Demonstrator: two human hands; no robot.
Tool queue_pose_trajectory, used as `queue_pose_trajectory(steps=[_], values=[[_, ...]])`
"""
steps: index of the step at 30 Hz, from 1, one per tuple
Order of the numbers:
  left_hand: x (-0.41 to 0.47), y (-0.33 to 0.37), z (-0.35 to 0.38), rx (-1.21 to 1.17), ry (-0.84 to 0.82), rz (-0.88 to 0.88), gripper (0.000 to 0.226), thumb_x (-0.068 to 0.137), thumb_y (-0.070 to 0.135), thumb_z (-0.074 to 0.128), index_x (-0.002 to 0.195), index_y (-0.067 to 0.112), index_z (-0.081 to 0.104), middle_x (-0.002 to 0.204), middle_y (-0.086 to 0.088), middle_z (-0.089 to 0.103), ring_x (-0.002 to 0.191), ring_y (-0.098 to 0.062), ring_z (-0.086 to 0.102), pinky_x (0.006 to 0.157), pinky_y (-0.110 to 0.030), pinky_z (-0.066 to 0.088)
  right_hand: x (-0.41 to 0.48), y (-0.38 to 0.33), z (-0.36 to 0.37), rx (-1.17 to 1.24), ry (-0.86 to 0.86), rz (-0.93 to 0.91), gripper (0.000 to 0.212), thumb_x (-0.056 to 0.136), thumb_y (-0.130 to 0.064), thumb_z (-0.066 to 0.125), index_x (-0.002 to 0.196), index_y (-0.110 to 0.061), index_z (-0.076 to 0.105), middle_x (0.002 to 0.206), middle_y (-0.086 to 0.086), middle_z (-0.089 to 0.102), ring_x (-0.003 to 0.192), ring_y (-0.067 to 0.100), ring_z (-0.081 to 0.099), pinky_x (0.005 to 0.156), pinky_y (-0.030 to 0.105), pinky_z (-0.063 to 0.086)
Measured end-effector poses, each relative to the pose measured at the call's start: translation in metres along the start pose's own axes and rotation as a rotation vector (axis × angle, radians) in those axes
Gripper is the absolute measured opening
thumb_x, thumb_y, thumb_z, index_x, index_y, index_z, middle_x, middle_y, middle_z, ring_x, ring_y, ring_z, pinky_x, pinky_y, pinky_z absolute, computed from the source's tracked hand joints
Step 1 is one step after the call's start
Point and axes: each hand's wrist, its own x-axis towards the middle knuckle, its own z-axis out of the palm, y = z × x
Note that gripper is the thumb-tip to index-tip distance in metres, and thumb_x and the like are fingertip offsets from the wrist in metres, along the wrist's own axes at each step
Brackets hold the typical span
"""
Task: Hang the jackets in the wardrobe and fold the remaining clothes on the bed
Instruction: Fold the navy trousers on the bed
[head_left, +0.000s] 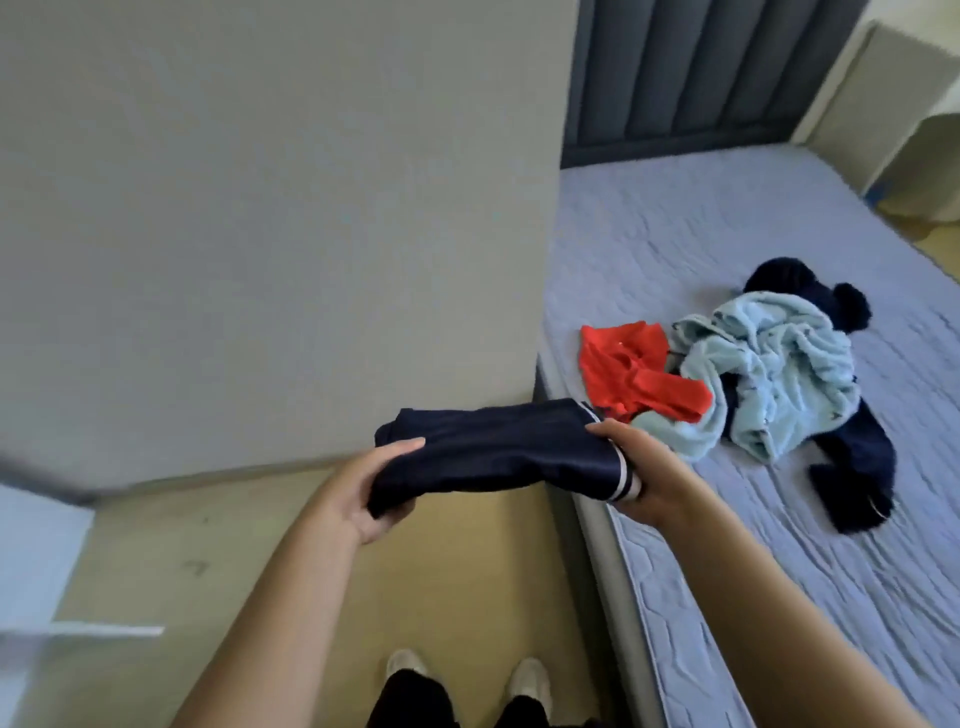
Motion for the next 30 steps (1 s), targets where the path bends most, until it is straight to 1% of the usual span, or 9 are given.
queue_pose_trajectory(steps=[2,5,11,13,16,19,22,27,30], values=[[-0.025,-0.011,-0.055,-0.216,0.093,0.021,0.015,0.081,0.014,0.072,0.090,0.012,0.060,0.049,0.001,0.059,0.039,-0.010,0.052,0.040,-0.015,0.042,0.004,0.013,0.055,-0.139,-0.117,0.031,0.040,0.093,-0.013,0.052,0.131,-0.001,0.049,0.093,0.015,0.065,0.061,0.020,0.066,0.052,0.026,0.055],[-0.066,-0.033,-0.134,-0.450,0.222,0.083,0.012,0.084,0.010,0.069,0.086,0.008,0.057,0.043,0.000,0.051,0.030,-0.009,0.042,0.036,-0.013,0.036,0.004,0.045,0.140,-0.335,-0.273,0.104,0.039,0.093,-0.016,0.054,0.130,-0.003,0.051,0.094,0.013,0.063,0.059,0.019,0.066,0.050,0.026,0.053],[-0.163,-0.095,-0.292,-0.707,0.480,0.273,0.009,0.088,0.016,0.064,0.086,0.010,0.059,0.046,0.000,0.057,0.035,-0.009,0.052,0.038,-0.017,0.041,-0.035,0.153,0.315,-0.646,-0.569,0.203,0.026,0.092,-0.015,0.056,0.117,-0.008,0.054,0.093,0.015,0.064,0.060,0.022,0.066,0.051,0.028,0.055],[-0.197,-0.117,-0.344,-0.772,0.554,0.321,0.007,0.089,0.018,0.063,0.089,0.011,0.059,0.047,0.000,0.059,0.037,-0.009,0.055,0.038,-0.017,0.042,-0.059,0.201,0.367,-0.712,-0.654,0.237,0.030,0.091,-0.015,0.056,0.120,-0.005,0.055,0.100,0.017,0.066,0.069,0.025,0.067,0.058,0.032,0.057],[-0.249,-0.151,-0.417,-0.857,0.645,0.389,0.009,0.089,0.019,0.063,0.093,0.012,0.060,0.050,0.001,0.061,0.041,-0.009,0.058,0.038,-0.017,0.043,-0.101,0.273,0.436,-0.796,-0.752,0.303,0.033,0.091,-0.015,0.056,0.122,-0.004,0.056,0.108,0.018,0.069,0.086,0.030,0.067,0.079,0.040,0.056],[-0.299,-0.174,-0.479,-0.907,0.737,0.469,0.010,0.090,0.019,0.062,0.092,0.009,0.062,0.051,0.000,0.062,0.041,-0.010,0.059,0.038,-0.017,0.043,-0.144,0.336,0.496,-0.845,-0.851,0.360,0.028,0.092,-0.014,0.054,0.118,-0.005,0.059,0.095,0.013,0.070,0.072,0.023,0.069,0.059,0.029,0.057],[-0.342,-0.183,-0.531,-0.962,0.805,0.569,0.011,0.090,0.014,0.060,0.081,0.008,0.060,0.048,0.000,0.060,0.038,-0.010,0.057,0.036,-0.015,0.040,-0.183,0.381,0.551,-0.867,-0.949,0.404,0.022,0.094,-0.014,0.052,0.111,-0.006,0.062,0.092,0.010,0.071,0.074,0.021,0.069,0.061,0.028,0.056],[-0.402,-0.173,-0.610,-0.988,0.931,0.660,0.012,0.087,0.017,0.064,0.079,0.011,0.058,0.050,0.000,0.060,0.043,-0.009,0.059,0.039,-0.017,0.043,-0.241,0.425,0.651,-0.886,-1.143,0.428,0.015,0.093,-0.014,0.053,0.087,-0.006,0.064,0.071,0.011,0.071,0.056,0.019,0.069,0.049,0.025,0.056],[-0.437,-0.150,-0.657,-0.994,0.960,0.749,0.012,0.087,0.020,0.063,0.086,0.008,0.061,0.056,-0.003,0.063,0.049,-0.011,0.063,0.042,-0.018,0.046,-0.268,0.447,0.722,-0.865,-1.260,0.376,0.016,0.092,-0.013,0.055,0.108,-0.013,0.057,0.088,0.010,0.068,0.058,0.018,0.069,0.048,0.026,0.055]])
